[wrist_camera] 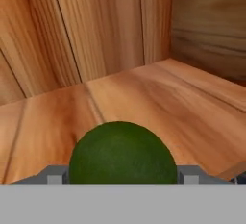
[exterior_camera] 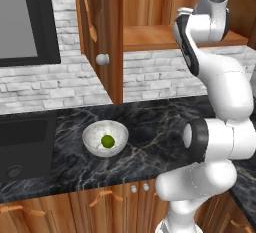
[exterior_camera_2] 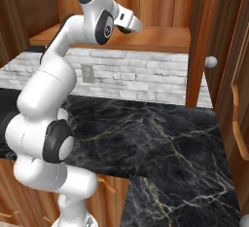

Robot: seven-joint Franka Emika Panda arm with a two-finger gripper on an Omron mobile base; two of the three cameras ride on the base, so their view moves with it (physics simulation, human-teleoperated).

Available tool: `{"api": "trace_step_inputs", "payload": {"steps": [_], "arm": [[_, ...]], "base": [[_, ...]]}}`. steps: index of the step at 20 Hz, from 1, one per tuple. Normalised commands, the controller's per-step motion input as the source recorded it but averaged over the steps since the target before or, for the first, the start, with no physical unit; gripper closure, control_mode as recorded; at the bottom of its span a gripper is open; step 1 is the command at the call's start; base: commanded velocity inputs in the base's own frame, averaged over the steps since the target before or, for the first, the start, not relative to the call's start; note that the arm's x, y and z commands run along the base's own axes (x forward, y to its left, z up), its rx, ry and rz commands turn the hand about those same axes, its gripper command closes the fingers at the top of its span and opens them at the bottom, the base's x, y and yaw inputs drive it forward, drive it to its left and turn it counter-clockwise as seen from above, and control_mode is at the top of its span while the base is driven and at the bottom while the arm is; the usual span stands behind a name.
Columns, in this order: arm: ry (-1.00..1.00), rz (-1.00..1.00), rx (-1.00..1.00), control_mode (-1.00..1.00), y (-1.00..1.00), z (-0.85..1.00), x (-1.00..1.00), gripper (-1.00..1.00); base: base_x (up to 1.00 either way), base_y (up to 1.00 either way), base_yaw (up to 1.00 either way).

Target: Pick the limes from the cabinet and place them in one bowl. Pick the onion from the sink and place it in the other bowl.

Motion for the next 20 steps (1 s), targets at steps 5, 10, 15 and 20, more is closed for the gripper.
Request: {"api": "trace_step_inputs", "payload": {"steps": [5,10,15,20], "arm": [[0.08,0.03,0.06,-1.00,0.25,0.08,-1.00,1.00],[0.01,0.03,0.01,-1.00,0.30,-0.08,-1.00,1.00],[0.00,0.03,0.01,-1.00,0.22,-0.33,-0.90,1.00],[0.02,0.08,0.01,-1.00,0.40,-0.32,-0.74,1.00]], "base": [[0.00,0.00,0.00],[0.00,0.00,0.00],[0.00,0.00,0.00],[0.00,0.00,0.00]]}}
